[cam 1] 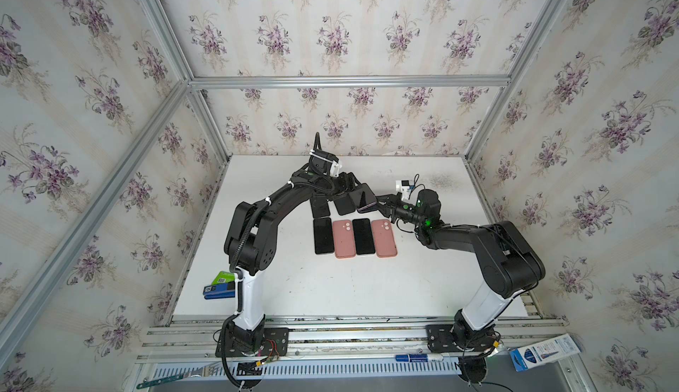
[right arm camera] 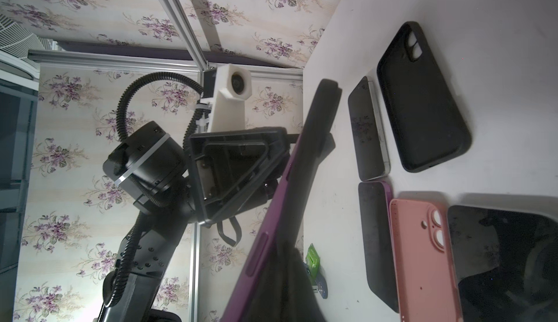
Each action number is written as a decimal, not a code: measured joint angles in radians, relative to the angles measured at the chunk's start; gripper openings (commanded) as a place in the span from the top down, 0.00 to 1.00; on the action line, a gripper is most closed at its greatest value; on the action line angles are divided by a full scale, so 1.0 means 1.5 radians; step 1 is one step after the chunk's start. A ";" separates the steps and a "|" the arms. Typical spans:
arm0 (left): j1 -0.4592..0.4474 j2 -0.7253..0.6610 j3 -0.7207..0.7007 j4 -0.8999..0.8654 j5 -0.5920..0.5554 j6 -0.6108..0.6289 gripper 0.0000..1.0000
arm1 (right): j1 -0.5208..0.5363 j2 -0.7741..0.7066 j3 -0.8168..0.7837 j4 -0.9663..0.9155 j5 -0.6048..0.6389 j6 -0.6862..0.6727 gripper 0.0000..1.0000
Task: Take the phone out of the phone case
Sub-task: Remove the phone case from the phone.
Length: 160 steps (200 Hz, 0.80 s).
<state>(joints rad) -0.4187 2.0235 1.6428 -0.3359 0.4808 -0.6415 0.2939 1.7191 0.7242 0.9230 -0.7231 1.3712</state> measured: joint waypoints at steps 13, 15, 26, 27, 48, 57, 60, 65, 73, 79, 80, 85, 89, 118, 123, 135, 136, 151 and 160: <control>0.000 -0.014 0.000 -0.006 -0.008 0.007 0.05 | -0.003 0.000 0.000 -0.013 0.004 -0.005 1.00; 0.000 -0.017 0.000 -0.008 -0.009 0.008 0.04 | -0.003 -0.001 0.000 -0.014 0.005 -0.006 1.00; -0.001 -0.033 0.000 -0.011 -0.014 0.017 0.03 | -0.005 -0.002 0.000 -0.026 0.007 -0.009 1.00; -0.001 -0.034 0.000 -0.011 -0.015 0.018 0.03 | -0.006 -0.002 0.000 -0.027 0.008 -0.010 1.00; -0.006 -0.067 -0.001 -0.011 -0.026 0.049 0.01 | -0.010 -0.005 0.001 -0.040 0.009 -0.015 1.00; -0.011 -0.082 -0.004 -0.011 -0.029 0.067 0.00 | -0.010 -0.007 0.001 -0.047 0.009 -0.017 1.00; -0.014 -0.089 -0.006 -0.011 -0.030 0.076 0.00 | -0.010 -0.007 0.001 -0.050 0.010 -0.017 1.00; -0.018 -0.098 -0.009 -0.011 -0.031 0.090 0.00 | -0.011 -0.009 0.001 -0.055 0.010 -0.019 1.00; -0.026 -0.114 -0.016 -0.012 -0.036 0.115 0.00 | -0.011 -0.011 0.001 -0.066 0.009 -0.020 1.00; -0.032 -0.125 -0.022 -0.013 -0.038 0.133 0.00 | -0.012 -0.012 0.001 -0.073 0.009 -0.022 1.00; -0.033 -0.127 -0.024 -0.013 -0.038 0.138 0.00 | -0.012 -0.012 0.001 -0.075 0.009 -0.022 1.00; -0.040 -0.138 -0.030 -0.013 -0.040 0.157 0.00 | -0.012 -0.013 0.001 -0.079 0.009 -0.023 1.00; -0.046 -0.147 -0.036 -0.015 -0.043 0.174 0.00 | -0.013 -0.014 0.001 -0.083 0.009 -0.024 1.00; -0.097 -0.196 -0.065 -0.035 -0.062 0.300 0.00 | -0.016 -0.025 0.010 -0.117 0.012 -0.035 1.00; -0.107 -0.200 -0.066 -0.040 -0.065 0.321 0.00 | -0.015 -0.027 0.010 -0.119 0.012 -0.039 1.00; -0.123 -0.202 -0.067 -0.055 -0.072 0.359 0.00 | -0.015 -0.031 0.014 -0.132 0.011 -0.042 1.00; -0.125 -0.202 -0.067 -0.056 -0.073 0.363 0.00 | -0.015 -0.031 0.014 -0.133 0.011 -0.042 1.00; -0.137 -0.198 -0.066 -0.076 -0.100 0.397 0.01 | -0.015 -0.033 0.016 -0.138 0.012 -0.045 1.00; -0.144 -0.193 -0.066 -0.086 -0.113 0.413 0.02 | -0.015 -0.034 0.018 -0.144 0.012 -0.046 1.00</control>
<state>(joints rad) -0.6346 1.7340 1.5440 -0.4648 0.3119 -0.0219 0.2710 1.6688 0.7517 0.7071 -0.7044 1.3022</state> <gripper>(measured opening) 0.992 0.080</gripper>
